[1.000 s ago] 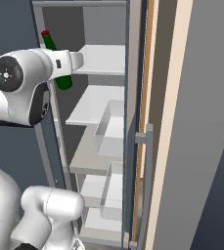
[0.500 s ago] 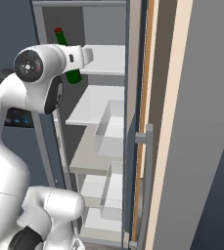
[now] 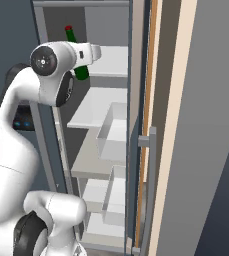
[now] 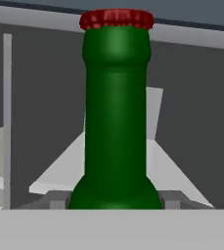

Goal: Place the beers on the top shelf of the fridge to keep them out of children's reach, and place the avocado on lower shelves for easy access.

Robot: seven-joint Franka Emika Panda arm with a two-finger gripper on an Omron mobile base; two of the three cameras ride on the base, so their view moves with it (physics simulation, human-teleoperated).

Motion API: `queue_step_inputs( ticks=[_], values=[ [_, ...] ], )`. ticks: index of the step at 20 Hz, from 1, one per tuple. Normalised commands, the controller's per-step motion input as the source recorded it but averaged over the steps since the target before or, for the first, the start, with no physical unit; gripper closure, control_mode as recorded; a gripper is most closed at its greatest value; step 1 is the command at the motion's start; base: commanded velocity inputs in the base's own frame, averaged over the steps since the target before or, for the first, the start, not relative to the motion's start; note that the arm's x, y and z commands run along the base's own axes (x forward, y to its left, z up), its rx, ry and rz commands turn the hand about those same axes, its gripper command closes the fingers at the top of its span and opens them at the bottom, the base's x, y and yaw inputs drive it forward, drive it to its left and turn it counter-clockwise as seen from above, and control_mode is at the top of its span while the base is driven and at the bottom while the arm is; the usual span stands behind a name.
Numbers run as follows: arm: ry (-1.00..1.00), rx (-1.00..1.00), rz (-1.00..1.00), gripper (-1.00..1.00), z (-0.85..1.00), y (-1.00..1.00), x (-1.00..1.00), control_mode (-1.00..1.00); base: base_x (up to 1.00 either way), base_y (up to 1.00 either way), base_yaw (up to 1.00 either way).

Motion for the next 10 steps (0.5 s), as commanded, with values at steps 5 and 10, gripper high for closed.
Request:
queue_step_inputs(
  ticks=[5, 10],
  values=[
    [0.00, 0.01, 0.00, 1.00, 0.00, 0.00, 0.45, -1.00, 0.00, 0.00, 0.00],
    [0.00, 0.02, 0.00, 1.00, -0.02, -0.02, 0.45, -1.00, 0.00, 0.00, 0.00]
  ],
)
